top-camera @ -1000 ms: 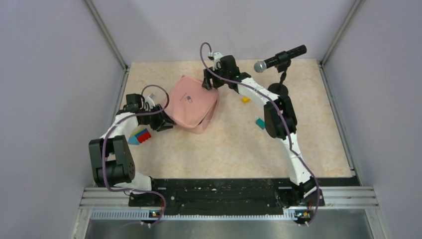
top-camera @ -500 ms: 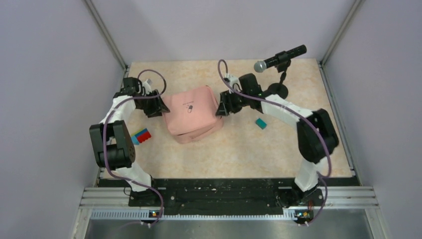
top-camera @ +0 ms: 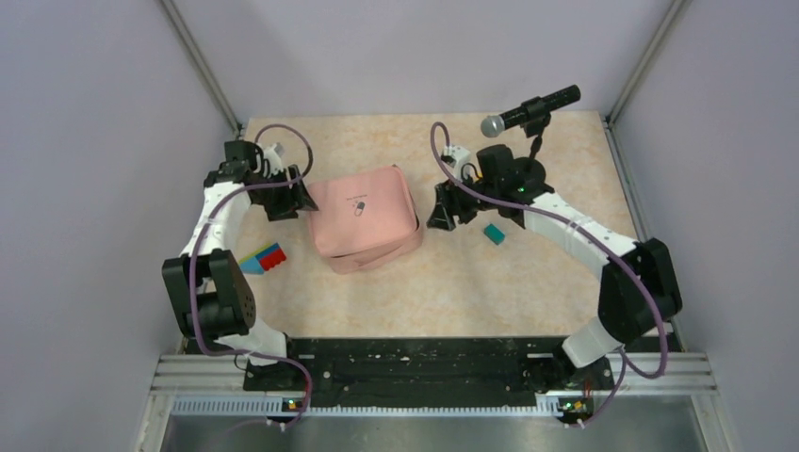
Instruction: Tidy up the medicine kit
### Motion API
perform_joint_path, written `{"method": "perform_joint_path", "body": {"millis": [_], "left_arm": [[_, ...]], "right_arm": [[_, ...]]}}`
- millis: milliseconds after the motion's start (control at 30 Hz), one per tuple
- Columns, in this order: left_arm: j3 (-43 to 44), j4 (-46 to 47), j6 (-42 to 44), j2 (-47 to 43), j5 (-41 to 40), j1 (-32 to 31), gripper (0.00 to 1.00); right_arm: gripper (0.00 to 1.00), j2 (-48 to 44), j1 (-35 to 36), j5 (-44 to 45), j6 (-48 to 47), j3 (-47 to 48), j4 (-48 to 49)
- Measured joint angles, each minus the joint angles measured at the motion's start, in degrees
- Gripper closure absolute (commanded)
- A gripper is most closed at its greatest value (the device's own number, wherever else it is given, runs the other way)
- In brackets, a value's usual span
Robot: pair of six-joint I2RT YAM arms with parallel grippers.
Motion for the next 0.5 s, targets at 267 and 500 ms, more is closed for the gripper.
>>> {"method": "perform_joint_path", "body": {"millis": [267, 500], "left_arm": [[-4.96, 0.22, -4.81, -0.22, -0.52, 0.02, 0.31], [-11.28, 0.2, -10.25, -0.24, 7.74, 0.13, 0.54]], "right_arm": [[0.37, 11.32, 0.0, 2.21, 1.62, 8.85, 1.27], [0.34, 14.38, 0.0, 1.33, 5.31, 9.46, 4.44]]}}
